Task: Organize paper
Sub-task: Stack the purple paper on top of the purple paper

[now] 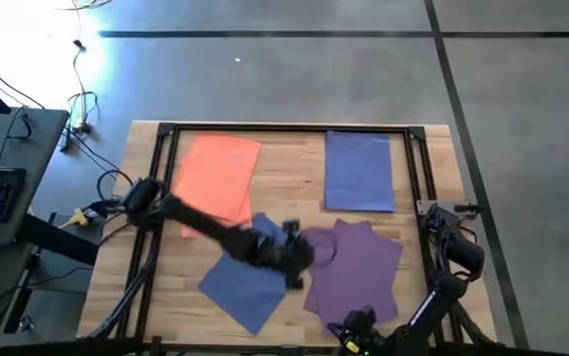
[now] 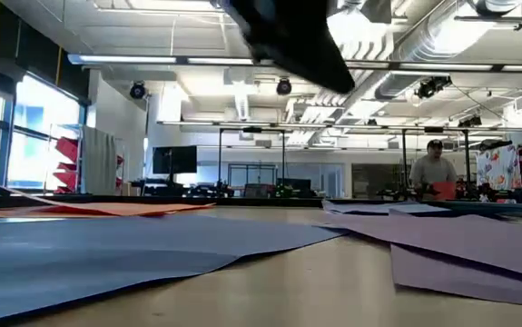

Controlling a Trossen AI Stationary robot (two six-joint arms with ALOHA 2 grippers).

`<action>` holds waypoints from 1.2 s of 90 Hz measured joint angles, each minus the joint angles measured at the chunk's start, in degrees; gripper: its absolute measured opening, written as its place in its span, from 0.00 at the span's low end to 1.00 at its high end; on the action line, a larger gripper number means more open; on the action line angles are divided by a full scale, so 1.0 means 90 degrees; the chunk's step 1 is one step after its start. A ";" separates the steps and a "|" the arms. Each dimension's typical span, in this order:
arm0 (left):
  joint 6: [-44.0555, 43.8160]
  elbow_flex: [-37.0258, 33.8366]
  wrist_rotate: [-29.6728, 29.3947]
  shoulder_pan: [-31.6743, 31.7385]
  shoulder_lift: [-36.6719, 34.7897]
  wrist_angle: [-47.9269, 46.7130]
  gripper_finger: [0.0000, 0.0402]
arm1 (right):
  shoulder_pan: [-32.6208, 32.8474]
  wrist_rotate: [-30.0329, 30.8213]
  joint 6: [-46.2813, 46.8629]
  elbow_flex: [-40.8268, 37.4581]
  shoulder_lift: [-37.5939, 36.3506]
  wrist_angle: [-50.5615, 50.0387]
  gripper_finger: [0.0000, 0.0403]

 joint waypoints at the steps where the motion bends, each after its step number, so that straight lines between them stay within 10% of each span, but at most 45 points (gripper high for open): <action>1: 0.0062 0.0000 0.0171 0.0085 0.0037 0.0115 0.00 | -0.0010 -0.0027 0.0001 0.0000 0.0011 0.0011 0.00; 24: 0.0544 -0.0010 0.2299 0.1376 0.1134 0.1935 0.00 | 0.0012 -0.0081 0.1244 -0.0002 0.0126 -0.0224 0.00; 63: 0.0111 0.0468 0.2968 0.2008 0.2256 0.2891 0.00 | -0.0072 -0.0663 0.1712 -0.0002 0.0204 -0.0506 0.00; 108: 0.0388 0.1418 0.2168 0.1973 0.2647 0.0496 0.00 | -0.0130 -0.2402 0.1885 -0.0002 0.0197 -0.0751 0.00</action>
